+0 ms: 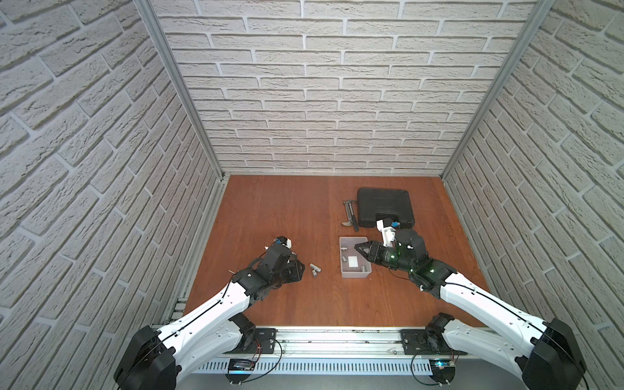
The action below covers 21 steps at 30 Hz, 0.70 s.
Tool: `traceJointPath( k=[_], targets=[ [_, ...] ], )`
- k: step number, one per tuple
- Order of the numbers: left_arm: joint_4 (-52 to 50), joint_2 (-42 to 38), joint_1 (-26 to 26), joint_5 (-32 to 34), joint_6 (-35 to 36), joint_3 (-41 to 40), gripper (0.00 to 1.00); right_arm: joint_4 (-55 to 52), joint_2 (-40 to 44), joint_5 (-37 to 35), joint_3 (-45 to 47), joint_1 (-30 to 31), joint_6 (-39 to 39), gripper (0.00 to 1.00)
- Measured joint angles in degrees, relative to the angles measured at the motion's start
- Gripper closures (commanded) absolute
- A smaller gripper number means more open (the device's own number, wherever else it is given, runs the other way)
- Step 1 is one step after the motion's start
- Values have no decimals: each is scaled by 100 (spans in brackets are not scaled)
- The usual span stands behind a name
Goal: Put the socket on the desktop into the storage box
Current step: Place the socket head in the storage box.
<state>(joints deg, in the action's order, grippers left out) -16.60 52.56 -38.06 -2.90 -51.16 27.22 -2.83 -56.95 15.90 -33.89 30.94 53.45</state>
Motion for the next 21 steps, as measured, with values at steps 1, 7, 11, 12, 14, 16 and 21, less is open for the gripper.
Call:
traceJointPath(
  k=[1, 7, 11, 12, 14, 16, 21],
  targets=[
    [4, 0, 0, 20, 0, 15, 64, -81, 7, -13, 0, -35, -2, 98],
    [59, 0, -26, 59, 0, 59, 64, -584, 0, -149, -2, -118, -20, 98],
    [162, 61, -28, 52, 0, 59, 64, -914, -4, -299, -28, -138, -35, 98],
    [177, 83, -33, 52, 0, 59, 64, -977, -4, -330, -39, -138, -37, 98],
    [186, 116, -50, 57, 2, 59, 64, -1047, -33, -367, -61, -144, -37, 98],
    [195, 136, -61, 57, 2, 59, 64, -1073, -116, -380, -94, -144, -44, 98],
    [249, 227, -81, 61, 0, 59, 64, -1154, -343, -411, -175, -149, -87, 98]
  ],
)
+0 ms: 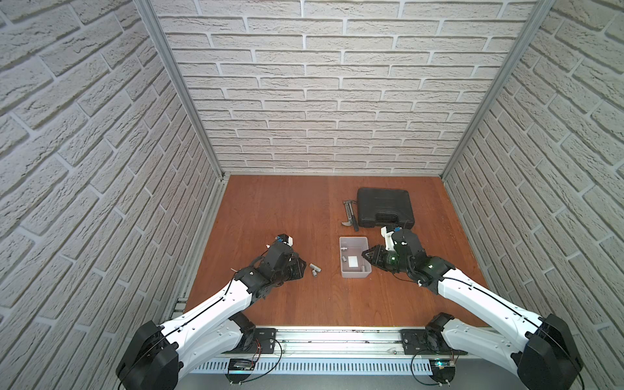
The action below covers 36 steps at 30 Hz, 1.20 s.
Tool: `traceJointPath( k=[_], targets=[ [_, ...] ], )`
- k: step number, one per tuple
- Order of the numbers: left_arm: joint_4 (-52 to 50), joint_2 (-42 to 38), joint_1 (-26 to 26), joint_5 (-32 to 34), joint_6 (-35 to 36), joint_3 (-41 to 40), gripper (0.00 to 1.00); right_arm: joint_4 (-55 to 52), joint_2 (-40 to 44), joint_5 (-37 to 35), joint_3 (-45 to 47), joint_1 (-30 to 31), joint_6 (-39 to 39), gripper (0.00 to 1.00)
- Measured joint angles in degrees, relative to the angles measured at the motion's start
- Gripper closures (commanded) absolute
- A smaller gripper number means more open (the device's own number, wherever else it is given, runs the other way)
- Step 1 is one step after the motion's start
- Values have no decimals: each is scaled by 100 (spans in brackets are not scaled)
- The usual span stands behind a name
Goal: Put the socket on the desktop into the storage box
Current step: Place the socket head in the storage box.
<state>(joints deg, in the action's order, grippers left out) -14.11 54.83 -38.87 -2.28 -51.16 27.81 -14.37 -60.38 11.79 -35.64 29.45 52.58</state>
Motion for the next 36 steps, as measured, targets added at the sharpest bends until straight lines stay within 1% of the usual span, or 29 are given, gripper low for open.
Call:
traceJointPath(
  k=[17, 32, 36],
  targets=[
    [44, 140, -22, 48, 2, 4, 64, -258, -463, -127, -315, 0, -205, 98],
    [57, 146, -63, 98, 0, 24, 64, -243, -796, -170, -321, 81, -352, 98],
    [44, 103, -63, 103, 0, 22, 64, -227, -953, -184, -350, 195, -352, 91]
  ],
)
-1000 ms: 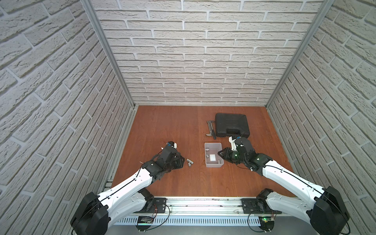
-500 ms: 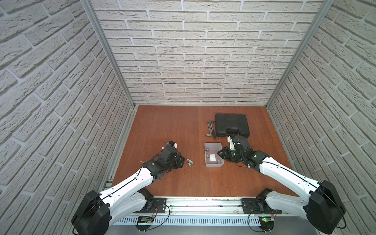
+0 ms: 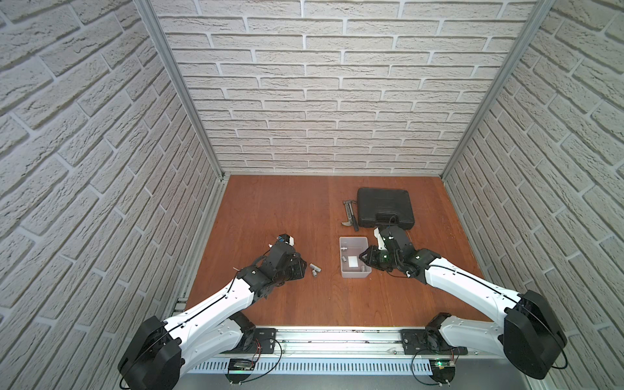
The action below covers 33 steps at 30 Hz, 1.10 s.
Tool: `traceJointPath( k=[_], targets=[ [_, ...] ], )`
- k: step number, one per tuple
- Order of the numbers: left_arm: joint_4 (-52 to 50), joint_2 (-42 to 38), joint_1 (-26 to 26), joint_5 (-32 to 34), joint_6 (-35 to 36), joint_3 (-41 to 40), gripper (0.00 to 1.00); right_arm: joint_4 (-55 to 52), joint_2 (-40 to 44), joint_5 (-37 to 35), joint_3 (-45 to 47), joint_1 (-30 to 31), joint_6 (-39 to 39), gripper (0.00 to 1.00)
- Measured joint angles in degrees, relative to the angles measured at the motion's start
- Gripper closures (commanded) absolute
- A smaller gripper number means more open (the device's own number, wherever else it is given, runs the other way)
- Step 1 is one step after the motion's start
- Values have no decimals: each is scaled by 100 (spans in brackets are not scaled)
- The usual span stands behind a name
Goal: Put the socket on the desktop into the storage box
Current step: Place the socket head in the storage box.
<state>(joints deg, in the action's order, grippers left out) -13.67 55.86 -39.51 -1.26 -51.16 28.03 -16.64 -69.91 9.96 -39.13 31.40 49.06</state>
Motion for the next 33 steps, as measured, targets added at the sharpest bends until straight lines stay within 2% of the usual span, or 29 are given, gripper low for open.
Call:
traceJointPath(
  k=[6, 14, 22, 33],
  targets=[
    [-15, -144, 0, 37, 0, 0, 64, 11, -66, -52, -177, 162, -17, 72],
    [-98, -205, -2, 61, 0, -2, 64, 11, -59, -186, -306, 275, -44, 59],
    [-164, -310, -2, 101, -2, -37, 63, 11, -57, -260, -306, 361, -44, 56],
    [-212, -337, -2, 107, -4, -101, 63, 9, 79, -444, -402, 697, -155, 64]
  ],
)
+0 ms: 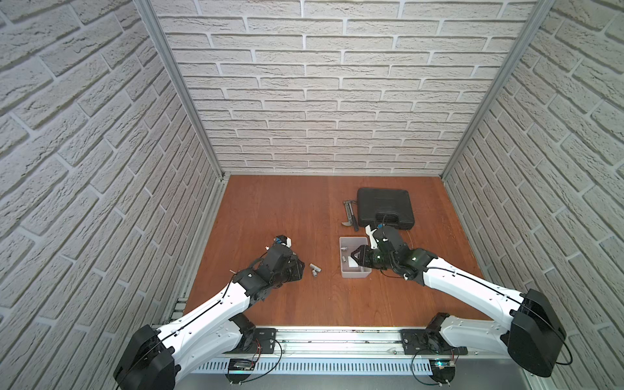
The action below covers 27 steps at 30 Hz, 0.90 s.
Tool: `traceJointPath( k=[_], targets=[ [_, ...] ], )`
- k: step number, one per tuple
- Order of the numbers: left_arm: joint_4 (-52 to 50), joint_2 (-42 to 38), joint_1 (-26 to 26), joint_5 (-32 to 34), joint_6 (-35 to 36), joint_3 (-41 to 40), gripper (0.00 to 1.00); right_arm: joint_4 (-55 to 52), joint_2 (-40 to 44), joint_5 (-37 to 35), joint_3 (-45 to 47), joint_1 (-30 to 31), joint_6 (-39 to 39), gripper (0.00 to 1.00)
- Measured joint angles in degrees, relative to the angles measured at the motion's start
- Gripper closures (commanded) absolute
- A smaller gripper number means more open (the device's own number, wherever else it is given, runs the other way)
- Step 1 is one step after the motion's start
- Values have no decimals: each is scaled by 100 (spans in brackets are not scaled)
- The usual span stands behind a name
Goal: Put the socket on the desktop into the storage box
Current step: Place the socket head in the storage box, then pick up the socket head at the center of the board.
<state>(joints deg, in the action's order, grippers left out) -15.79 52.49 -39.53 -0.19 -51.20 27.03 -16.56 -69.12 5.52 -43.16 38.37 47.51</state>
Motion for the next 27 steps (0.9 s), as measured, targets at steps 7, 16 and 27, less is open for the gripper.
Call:
traceJointPath(
  k=[7, 16, 27],
  targets=[
    [-4, 22, -22, 9, -7, -31, 64, -85, 0, -245, -267, 389, -138, 67],
    [-7, 343, -457, 256, -4, -26, 65, -116, 0, -463, -367, 627, -284, 75],
    [-136, 861, -826, 627, 11, 273, 65, -210, 2, -546, -367, 643, -341, 80]
  ],
)
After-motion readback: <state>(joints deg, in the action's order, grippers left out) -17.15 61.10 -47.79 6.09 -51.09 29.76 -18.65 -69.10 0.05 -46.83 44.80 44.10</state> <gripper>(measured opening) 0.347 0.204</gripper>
